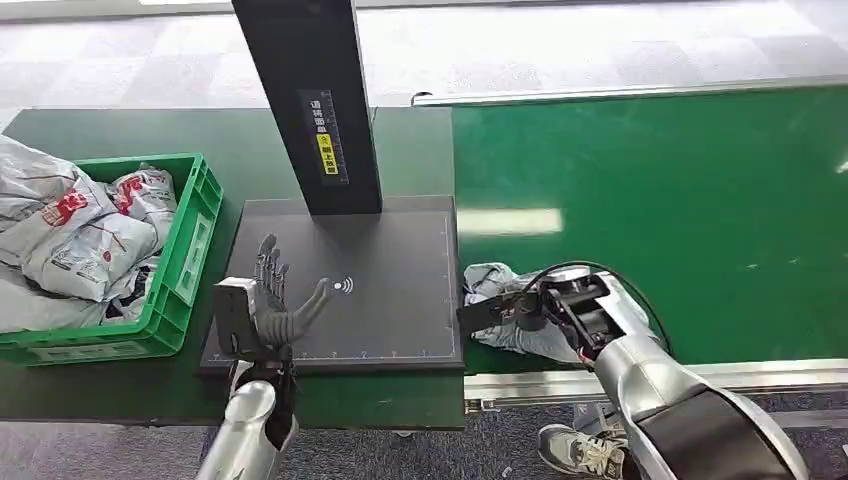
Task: Moved the parcel from conveyor to table for the left to box.
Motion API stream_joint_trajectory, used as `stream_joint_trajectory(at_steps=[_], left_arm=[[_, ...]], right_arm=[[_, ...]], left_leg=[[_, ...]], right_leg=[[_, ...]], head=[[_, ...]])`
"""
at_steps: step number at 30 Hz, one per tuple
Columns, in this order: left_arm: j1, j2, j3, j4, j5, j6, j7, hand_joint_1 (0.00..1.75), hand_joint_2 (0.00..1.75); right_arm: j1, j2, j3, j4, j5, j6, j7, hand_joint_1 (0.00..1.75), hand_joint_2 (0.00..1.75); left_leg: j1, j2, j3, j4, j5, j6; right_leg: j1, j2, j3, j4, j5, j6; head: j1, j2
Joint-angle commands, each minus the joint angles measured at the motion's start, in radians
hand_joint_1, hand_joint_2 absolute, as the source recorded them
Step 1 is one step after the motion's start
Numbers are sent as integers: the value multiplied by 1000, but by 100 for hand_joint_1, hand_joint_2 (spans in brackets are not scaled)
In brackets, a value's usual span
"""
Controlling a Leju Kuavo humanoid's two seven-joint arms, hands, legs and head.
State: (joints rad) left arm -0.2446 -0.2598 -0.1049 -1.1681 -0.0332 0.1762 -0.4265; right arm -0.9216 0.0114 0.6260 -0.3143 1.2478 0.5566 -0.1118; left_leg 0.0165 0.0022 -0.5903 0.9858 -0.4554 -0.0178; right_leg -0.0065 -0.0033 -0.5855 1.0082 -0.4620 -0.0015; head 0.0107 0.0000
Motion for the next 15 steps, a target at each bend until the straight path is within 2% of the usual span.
stream_joint_trajectory(at_steps=[1,3,8,11,15], left_arm=[[1,33,-1,34,18,4,-4,0,175],[23,36,6,11,32,-7,-11,0,175],[32,37,7,2,33,-8,-12,0,175],[80,47,14,-53,33,-6,-23,0,175],[145,49,56,-154,27,-2,-34,0,175]], right_arm=[[-19,-24,92,30,4,8,16,175,175],[-29,-34,85,13,-20,-42,26,175,175],[-35,-35,90,13,-25,-38,23,175,175],[-52,-52,52,-45,-111,-198,8,175,175],[-97,-28,-27,-199,-218,-416,40,175,175]], left_leg=[[0,-2,2,-2,1,1],[0,-2,2,-2,0,1],[-1,0,2,-2,0,1],[-1,-1,1,-1,0,1],[-1,4,-1,1,-1,1]], right_leg=[[0,-1,3,-2,0,0],[0,-1,3,-2,0,0],[-1,0,2,-2,0,0],[-1,-1,1,0,0,0],[-1,5,-3,2,0,0]], head=[[0,0],[0,0],[0,0],[0,0],[0,0]])
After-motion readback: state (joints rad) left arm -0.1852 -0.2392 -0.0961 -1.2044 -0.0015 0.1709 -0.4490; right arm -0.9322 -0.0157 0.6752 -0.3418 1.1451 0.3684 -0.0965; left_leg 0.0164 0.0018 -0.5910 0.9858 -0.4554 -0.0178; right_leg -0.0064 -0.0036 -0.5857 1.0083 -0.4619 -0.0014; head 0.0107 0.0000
